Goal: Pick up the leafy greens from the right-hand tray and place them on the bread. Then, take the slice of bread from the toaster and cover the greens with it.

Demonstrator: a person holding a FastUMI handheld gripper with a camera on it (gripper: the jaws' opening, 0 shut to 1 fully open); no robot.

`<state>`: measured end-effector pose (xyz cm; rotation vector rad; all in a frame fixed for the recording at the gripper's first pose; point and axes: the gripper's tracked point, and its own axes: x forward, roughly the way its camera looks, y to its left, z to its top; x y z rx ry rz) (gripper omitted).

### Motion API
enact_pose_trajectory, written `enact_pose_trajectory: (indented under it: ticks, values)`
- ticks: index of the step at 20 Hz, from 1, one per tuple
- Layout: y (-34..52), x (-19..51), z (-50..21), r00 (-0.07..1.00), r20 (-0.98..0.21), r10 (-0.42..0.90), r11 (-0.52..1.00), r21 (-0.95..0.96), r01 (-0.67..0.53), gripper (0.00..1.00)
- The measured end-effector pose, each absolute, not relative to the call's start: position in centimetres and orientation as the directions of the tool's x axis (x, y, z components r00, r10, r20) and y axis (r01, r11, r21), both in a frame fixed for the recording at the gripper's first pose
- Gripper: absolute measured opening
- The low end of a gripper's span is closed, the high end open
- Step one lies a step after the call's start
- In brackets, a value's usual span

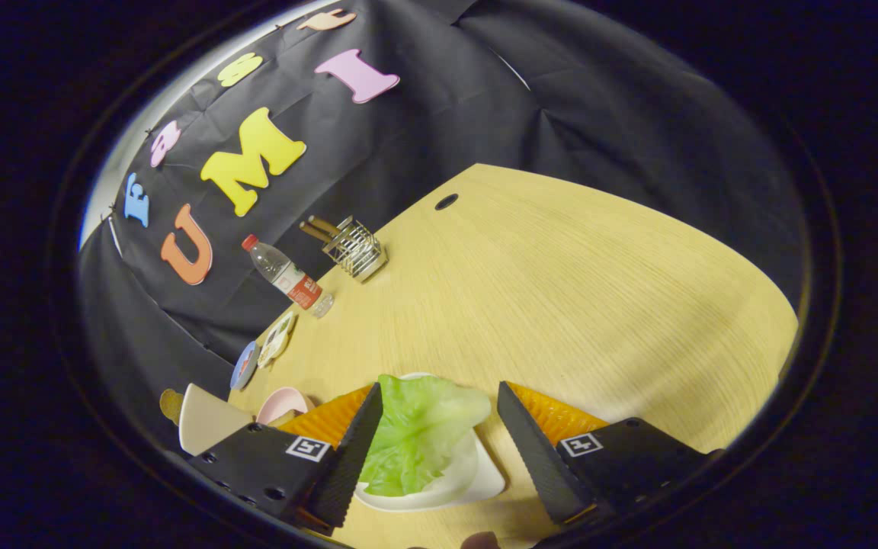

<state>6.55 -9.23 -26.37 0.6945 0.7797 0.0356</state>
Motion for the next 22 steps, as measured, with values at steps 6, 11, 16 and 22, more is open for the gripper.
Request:
enact_pose_trajectory:
  ticks: [6, 11, 16, 22]
  values:
    - [-9.8, 6.8, -27.5, 0.702, -0.657, 0.276, 0.782, 0.578, 0.234, 0.32]
    - [-10.5, 7.9, -27.6, 0.721, -0.642, 0.263, 0.792, 0.57, 0.218, 0.0]
    - [-9.9, 6.8, -24.1, 0.753, -0.597, 0.278, 0.799, 0.579, 0.164, 0.0]
    - [-6.7, 6.0, -16.7, 0.818, -0.469, 0.335, 0.744, 0.663, 0.076, 0.0]
